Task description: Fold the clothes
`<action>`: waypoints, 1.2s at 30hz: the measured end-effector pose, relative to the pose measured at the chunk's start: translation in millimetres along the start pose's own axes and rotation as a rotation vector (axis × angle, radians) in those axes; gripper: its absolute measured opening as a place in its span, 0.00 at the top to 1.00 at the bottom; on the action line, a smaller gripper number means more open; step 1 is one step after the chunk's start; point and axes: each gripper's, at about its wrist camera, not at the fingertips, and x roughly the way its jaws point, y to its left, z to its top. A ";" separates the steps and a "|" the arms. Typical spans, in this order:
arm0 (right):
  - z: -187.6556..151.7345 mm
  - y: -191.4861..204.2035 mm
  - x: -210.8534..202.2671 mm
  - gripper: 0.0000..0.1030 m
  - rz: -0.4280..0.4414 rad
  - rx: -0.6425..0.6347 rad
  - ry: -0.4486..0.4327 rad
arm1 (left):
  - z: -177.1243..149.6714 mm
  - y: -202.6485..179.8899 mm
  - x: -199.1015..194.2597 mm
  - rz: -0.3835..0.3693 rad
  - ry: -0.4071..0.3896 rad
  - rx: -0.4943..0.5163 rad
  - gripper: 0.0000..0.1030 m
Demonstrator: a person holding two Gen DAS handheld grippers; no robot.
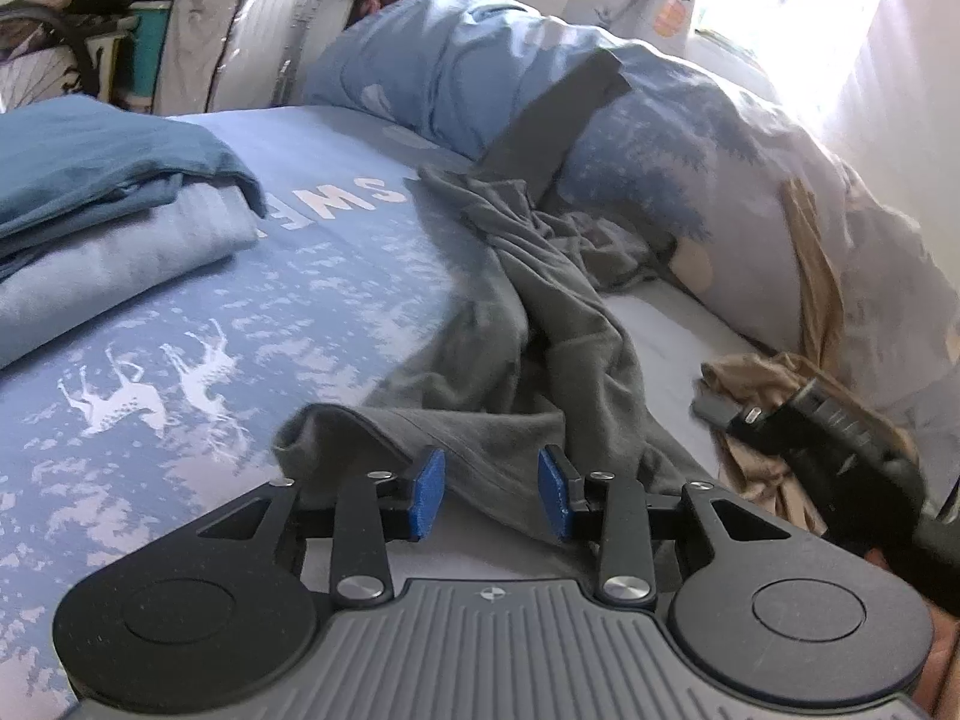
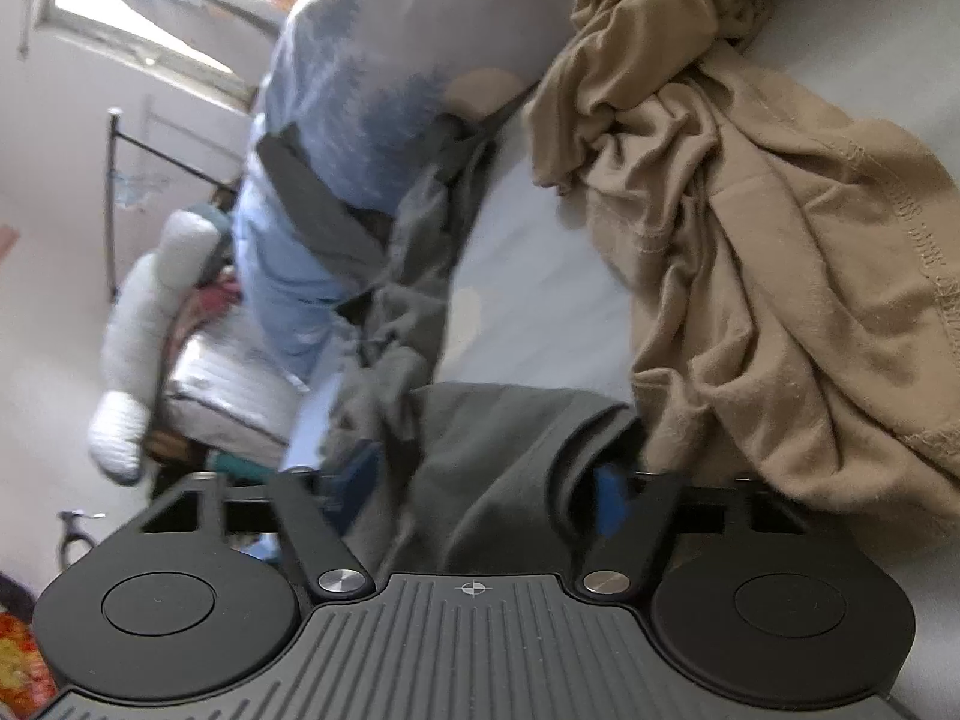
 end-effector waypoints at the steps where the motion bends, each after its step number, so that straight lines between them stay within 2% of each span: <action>1: -1.1 0.4 1.7 0.55 -0.025 -0.004 -0.003 | 1.5 2.4 -0.7 0.000 -0.004 -0.014 0.57; 3: -4.3 2.8 5.5 0.73 -0.058 -0.039 0.007 | 5.0 7.0 -2.1 0.000 -0.012 -0.038 0.56; 4: -5.3 5.1 6.2 0.92 -0.080 -0.063 0.016 | 6.1 7.9 -2.9 0.002 -0.015 -0.044 0.55; 5: -6.0 7.8 5.1 0.94 -0.096 -0.086 0.022 | 7.4 8.8 -4.0 0.003 -0.021 -0.049 0.53; 9: -5.2 37.6 -26.2 0.95 -0.083 -0.262 -0.050 | 12.6 13.1 -7.9 0.017 -0.046 -0.071 0.43; 12: 5.2 56.1 -62.2 0.96 -0.059 -0.324 -0.140 | 16.1 18.3 -10.2 0.041 -0.062 -0.109 0.35; 19: 41.0 69.3 -155.6 0.96 -0.044 -0.342 -0.336 | 21.6 21.7 -12.4 0.037 -0.068 -0.150 0.32; 24: 73.6 59.8 -220.5 0.96 -0.101 -0.308 -0.499 | 23.4 17.7 -12.1 0.010 -0.064 -0.157 0.29; 28: 92.5 47.2 -275.0 0.96 -0.163 -0.300 -0.604 | 20.3 10.6 -6.9 -0.026 -0.030 -0.158 0.28; 36: 112.9 14.8 -399.3 0.96 -0.333 -0.309 -0.771 | 6.4 -14.8 2.7 -0.086 0.031 -0.143 0.28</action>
